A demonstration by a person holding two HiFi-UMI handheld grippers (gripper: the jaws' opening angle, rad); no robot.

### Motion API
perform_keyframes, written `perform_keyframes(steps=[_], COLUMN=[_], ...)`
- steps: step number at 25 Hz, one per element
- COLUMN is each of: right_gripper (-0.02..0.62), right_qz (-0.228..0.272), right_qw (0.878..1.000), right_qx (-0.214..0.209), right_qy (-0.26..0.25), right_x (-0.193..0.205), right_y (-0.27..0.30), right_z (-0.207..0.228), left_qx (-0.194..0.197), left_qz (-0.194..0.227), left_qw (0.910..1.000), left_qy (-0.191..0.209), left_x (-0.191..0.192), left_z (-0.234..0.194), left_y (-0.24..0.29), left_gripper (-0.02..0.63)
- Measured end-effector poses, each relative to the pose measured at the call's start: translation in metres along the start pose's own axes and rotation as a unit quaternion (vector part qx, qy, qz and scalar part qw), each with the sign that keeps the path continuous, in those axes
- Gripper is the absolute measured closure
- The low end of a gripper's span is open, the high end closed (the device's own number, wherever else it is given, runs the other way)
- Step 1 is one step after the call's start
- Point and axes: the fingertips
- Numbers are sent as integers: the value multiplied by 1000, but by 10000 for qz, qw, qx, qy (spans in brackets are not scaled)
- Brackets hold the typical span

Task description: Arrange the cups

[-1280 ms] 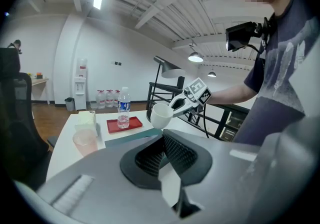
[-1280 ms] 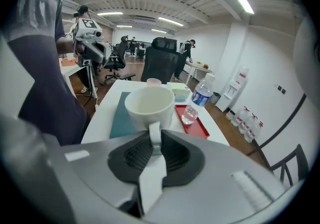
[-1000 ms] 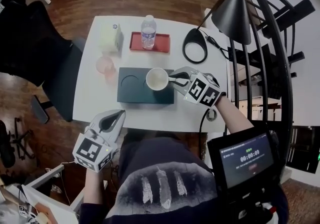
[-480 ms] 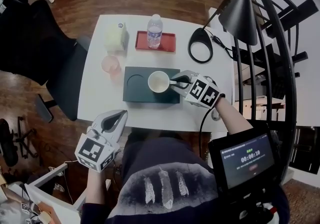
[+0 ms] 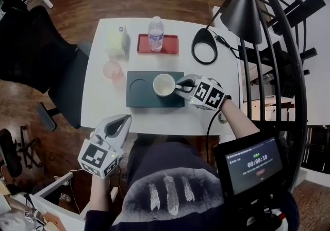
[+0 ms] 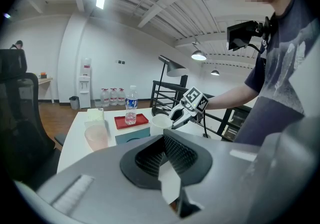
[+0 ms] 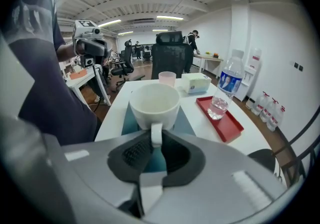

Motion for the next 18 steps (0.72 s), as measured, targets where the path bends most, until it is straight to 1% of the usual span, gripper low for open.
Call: perform_keyframes(steps=[8, 11, 12, 13, 15, 17, 18], right_gripper=[545, 540, 533, 509, 499, 487, 461], right_qz=[-143, -143, -103, -47, 38, -12, -60], right_qw=[9998, 9997, 9996, 9996, 9996, 9997, 9998], right_qx=[-111, -119, -121, -106, 5, 98, 103], right_qy=[39, 165, 219, 259, 267, 202, 153], right_x=[1, 1, -1, -3, -8, -7, -6], right_y=[0, -1, -2, -4, -12, -21, -26], right_z=[-6, -8, -9, -9, -7, -4, -3], left_qx=[26, 49, 48, 37, 18, 38, 63], left_qz=[-9, -3, 5, 16, 35, 27, 10], left_qw=[10000, 10000, 10000, 9999, 9999, 9999, 9999], left_qy=[28, 71, 86, 98, 116, 118, 114], left_x=[-4, -6, -7, -8, -10, -10, -9], left_z=[-1, -2, -2, -3, -5, -7, -7], left_y=[4, 6, 6, 5, 5, 6, 7], left_gripper=[606, 606, 606, 606, 606, 606, 606])
Point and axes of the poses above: the fingertips, and each gripper's own axes: y forward along the fingers, z to its right, x out of its underside, and after that the axes turned 4 degrees about -y, right-handed
